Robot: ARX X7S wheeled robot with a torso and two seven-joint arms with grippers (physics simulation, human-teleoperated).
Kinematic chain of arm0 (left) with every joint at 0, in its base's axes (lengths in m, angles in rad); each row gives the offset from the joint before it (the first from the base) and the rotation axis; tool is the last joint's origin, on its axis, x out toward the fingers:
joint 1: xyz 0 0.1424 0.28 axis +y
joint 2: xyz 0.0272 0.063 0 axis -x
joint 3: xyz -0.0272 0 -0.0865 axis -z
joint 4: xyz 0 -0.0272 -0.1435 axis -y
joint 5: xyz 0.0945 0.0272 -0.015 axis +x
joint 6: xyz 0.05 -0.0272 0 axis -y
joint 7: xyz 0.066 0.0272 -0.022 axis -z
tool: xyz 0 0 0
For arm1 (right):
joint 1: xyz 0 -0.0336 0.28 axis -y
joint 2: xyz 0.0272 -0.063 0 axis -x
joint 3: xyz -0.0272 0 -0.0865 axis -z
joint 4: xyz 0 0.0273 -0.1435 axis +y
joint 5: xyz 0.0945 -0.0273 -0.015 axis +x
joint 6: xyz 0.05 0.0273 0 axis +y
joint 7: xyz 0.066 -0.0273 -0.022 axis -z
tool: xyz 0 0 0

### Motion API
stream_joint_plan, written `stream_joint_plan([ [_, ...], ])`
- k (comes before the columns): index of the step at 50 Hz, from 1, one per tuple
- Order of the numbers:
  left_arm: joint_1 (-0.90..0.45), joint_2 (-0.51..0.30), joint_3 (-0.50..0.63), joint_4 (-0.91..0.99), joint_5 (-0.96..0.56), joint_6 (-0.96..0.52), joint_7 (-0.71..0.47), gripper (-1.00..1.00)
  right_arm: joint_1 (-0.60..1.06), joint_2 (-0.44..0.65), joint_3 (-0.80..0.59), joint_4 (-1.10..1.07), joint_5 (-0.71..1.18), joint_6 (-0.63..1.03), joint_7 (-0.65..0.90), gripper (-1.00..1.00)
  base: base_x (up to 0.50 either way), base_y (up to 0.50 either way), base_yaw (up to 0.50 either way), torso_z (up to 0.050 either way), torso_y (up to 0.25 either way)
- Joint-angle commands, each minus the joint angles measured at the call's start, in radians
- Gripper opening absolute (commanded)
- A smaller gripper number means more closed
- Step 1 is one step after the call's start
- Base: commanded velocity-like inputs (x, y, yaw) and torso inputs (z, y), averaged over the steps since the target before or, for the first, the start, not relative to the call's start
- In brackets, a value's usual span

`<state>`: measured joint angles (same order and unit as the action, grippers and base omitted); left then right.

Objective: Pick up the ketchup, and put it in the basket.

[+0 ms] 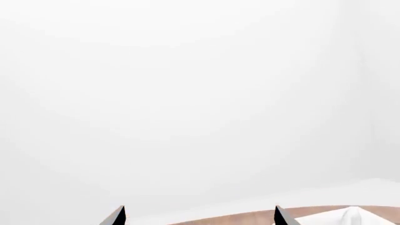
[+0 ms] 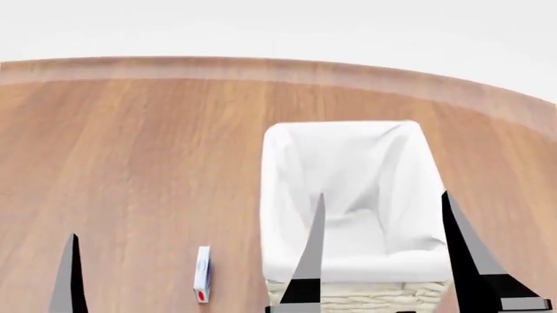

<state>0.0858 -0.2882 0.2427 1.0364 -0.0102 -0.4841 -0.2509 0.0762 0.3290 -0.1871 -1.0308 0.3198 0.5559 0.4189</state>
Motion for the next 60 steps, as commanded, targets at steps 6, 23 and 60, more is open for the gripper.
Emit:
stream_joint_plan([
  [6,-0.027,0.008,-0.025,-0.03,0.027,-0.018,-0.009,1.0,0.014,0.001,0.011,0.009,-0.004,-0.01,-0.007,1.0,0.0,0.0,0.0,0.032,-0.229],
  [23,-0.02,0.011,-0.043,-0.039,-0.011,0.007,-0.014,1.0,0.017,0.023,0.002,0.014,0.013,-0.024,0.017,1.0,0.0,0.0,0.0,0.033,-0.23],
  [60,0.063,0.171,-0.508,-0.202,-0.235,0.145,-0.237,1.0,0.026,0.052,-0.029,0.028,0.03,-0.043,0.054,1.0,0.0,0.0,0.0,0.001,-0.005],
])
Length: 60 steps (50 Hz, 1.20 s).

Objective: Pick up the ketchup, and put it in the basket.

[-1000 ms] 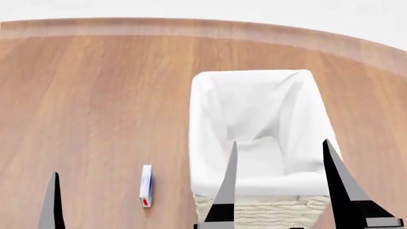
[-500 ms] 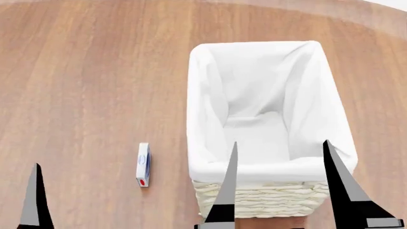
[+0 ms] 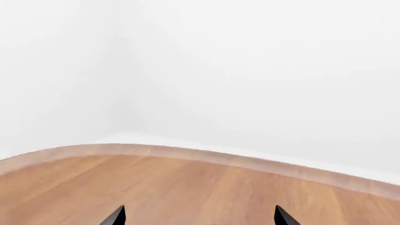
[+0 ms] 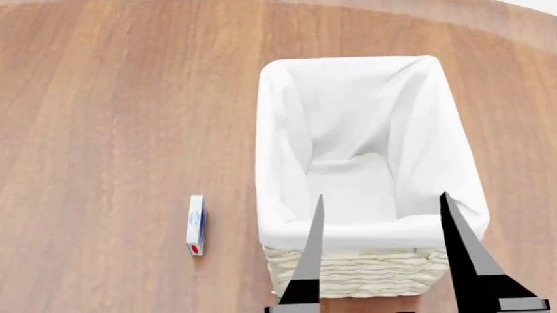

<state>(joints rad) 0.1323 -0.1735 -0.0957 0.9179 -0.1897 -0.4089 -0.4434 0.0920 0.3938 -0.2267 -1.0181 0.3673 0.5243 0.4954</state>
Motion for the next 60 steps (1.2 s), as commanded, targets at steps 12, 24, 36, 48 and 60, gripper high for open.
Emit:
stream_joint_plan([
  [12,0.05,0.08,-0.262,-0.09,-0.094,0.123,-0.107,1.0,0.01,-0.003,0.008,0.014,-0.011,-0.015,-0.011,1.0,0.0,0.0,0.0,0.0,0.0],
  [24,0.066,0.098,-0.343,-0.101,-0.128,0.125,-0.191,1.0,0.016,0.014,-0.004,0.018,0.002,-0.024,0.011,1.0,0.0,0.0,0.0,0.0,0.0],
  [36,0.086,0.114,-0.445,-0.146,-0.205,0.155,-0.26,1.0,0.026,0.036,-0.02,0.023,0.017,-0.032,0.039,1.0,0.0,0.0,0.0,0.0,0.0],
  [48,0.088,0.117,-0.536,-0.176,-0.288,0.106,-0.384,1.0,0.028,0.053,-0.033,0.031,0.025,-0.049,0.058,1.0,0.0,0.0,0.0,0.0,0.0],
  [60,0.1,0.116,-0.619,-0.204,-0.377,0.069,-0.468,1.0,0.032,0.069,-0.043,0.038,0.035,-0.06,0.073,1.0,0.0,0.0,0.0,0.0,0.0],
])
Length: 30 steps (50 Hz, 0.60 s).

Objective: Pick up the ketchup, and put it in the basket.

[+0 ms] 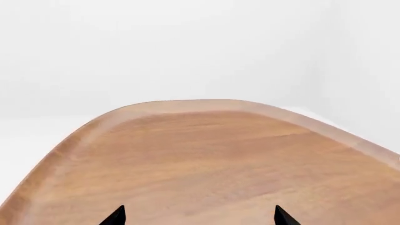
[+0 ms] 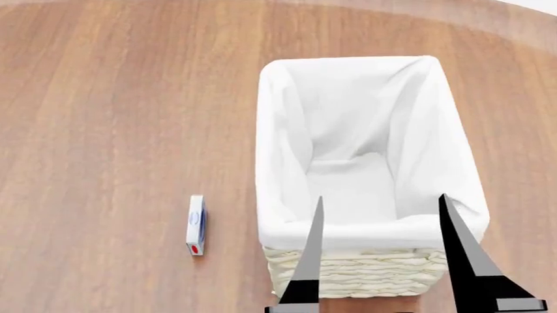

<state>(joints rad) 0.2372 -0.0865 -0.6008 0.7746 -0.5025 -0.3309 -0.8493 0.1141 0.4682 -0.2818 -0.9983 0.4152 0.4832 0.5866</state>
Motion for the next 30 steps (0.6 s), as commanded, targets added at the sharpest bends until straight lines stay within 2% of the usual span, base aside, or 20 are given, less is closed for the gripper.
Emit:
stream_joint_plan([
  [1,-0.005,0.027,-0.117,-0.06,-0.069,-0.012,-0.067,1.0,0.009,-0.004,0.011,0.02,-0.013,-0.022,-0.017,1.0,0.0,0.0,0.0,0.0,0.0],
  [18,0.018,0.015,-0.159,-0.108,-0.136,0.002,-0.089,1.0,0.017,0.012,-0.005,0.02,-0.004,-0.028,0.005,1.0,0.0,0.0,0.0,0.0,0.0],
  [30,0.005,0.011,-0.176,-0.18,-0.244,-0.027,-0.108,1.0,0.02,0.025,-0.012,0.022,0.003,-0.037,0.019,1.0,0.0,0.0,0.0,0.0,0.0],
])
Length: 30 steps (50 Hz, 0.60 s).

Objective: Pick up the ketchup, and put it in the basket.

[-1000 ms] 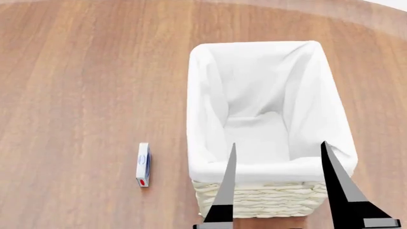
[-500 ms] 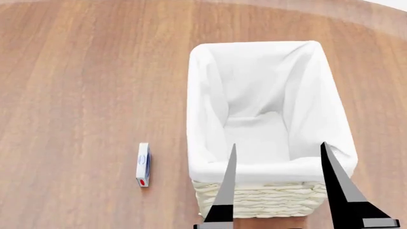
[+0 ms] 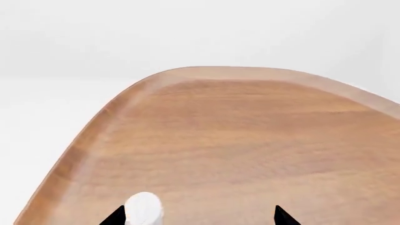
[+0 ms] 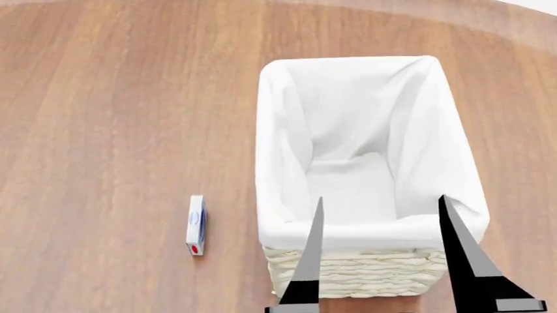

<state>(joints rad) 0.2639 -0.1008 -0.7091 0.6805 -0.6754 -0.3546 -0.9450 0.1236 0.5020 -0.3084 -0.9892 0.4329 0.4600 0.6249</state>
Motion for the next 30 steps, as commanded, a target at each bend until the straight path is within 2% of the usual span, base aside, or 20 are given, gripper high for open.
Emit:
stream_joint_plan([
  [1,-0.021,0.025,-0.067,-0.088,-0.072,0.001,-0.01,1.0,0.011,-0.008,0.013,0.012,-0.014,-0.013,-0.018,1.0,0.0,0.0,0.0,0.0,0.0],
  [30,0.015,-0.028,-0.064,-0.17,-0.067,0.053,0.059,1.0,0.014,0.019,0.007,0.011,0.01,-0.03,0.009,1.0,0.0,0.0,0.0,0.0,0.0],
])
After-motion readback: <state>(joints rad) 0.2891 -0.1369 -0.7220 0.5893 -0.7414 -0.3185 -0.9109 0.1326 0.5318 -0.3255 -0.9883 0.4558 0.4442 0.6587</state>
